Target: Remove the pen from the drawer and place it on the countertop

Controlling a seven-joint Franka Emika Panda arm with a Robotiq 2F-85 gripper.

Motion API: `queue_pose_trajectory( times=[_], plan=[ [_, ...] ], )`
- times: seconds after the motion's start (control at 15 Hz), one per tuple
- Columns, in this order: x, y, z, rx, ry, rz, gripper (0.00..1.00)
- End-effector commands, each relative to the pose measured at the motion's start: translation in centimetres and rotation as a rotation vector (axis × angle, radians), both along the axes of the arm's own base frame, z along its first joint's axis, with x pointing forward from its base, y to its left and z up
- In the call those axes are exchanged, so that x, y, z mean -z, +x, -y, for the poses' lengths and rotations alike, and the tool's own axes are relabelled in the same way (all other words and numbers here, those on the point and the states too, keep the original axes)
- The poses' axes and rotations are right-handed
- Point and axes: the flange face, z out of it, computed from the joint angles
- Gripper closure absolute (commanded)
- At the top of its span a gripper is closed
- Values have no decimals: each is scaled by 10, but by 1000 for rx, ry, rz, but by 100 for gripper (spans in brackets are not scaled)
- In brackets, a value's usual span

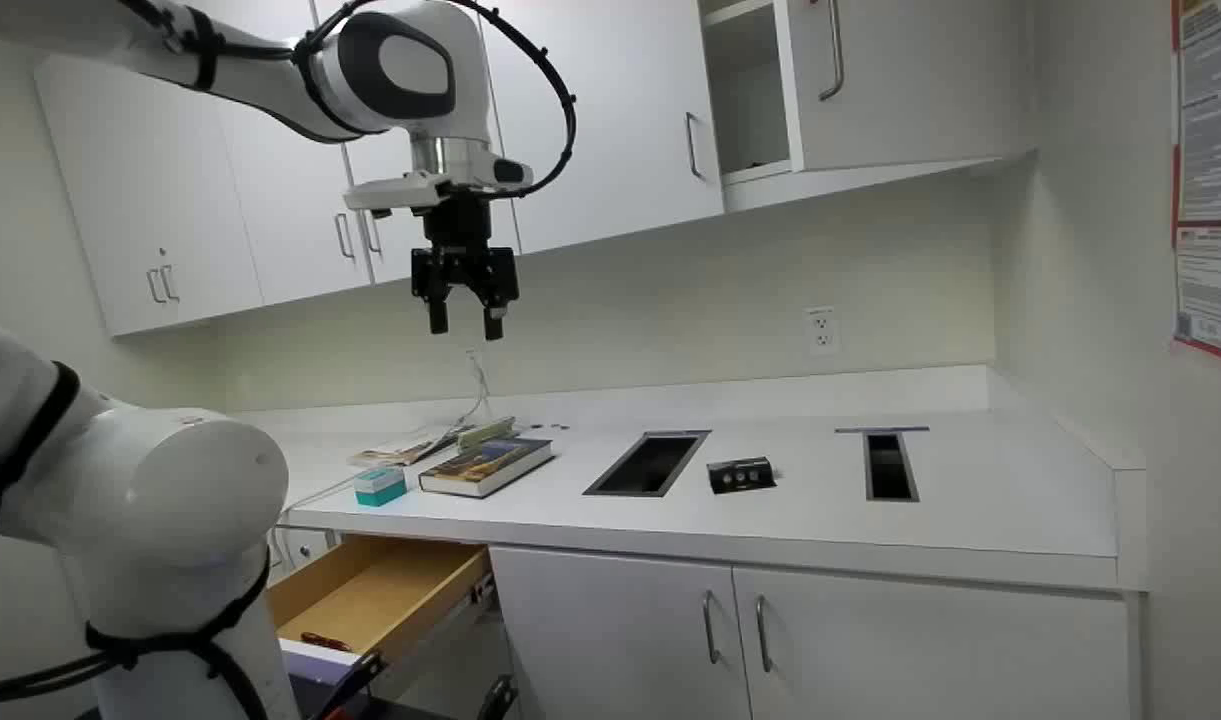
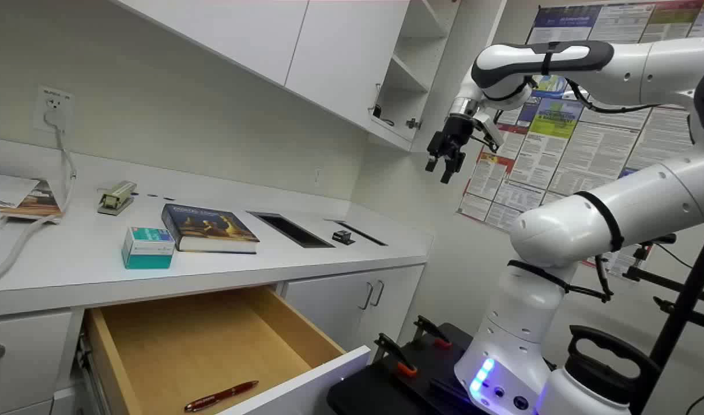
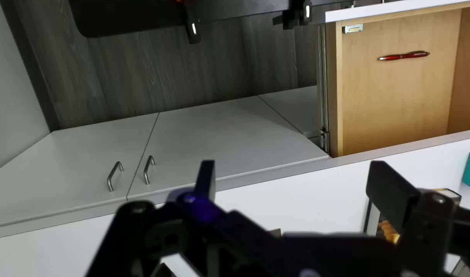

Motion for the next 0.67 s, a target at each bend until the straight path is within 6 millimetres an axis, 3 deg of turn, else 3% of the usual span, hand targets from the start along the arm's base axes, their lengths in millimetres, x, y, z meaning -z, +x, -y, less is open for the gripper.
queue_pose_trajectory(
  times=[0.0, 0.33, 0.6],
  plan=[
    [-1, 0, 0, 0, 0, -1, 0],
    [-1, 0, 0, 0, 0, -1, 0],
    [11, 6, -46, -125, -59, -6, 0]
  ],
)
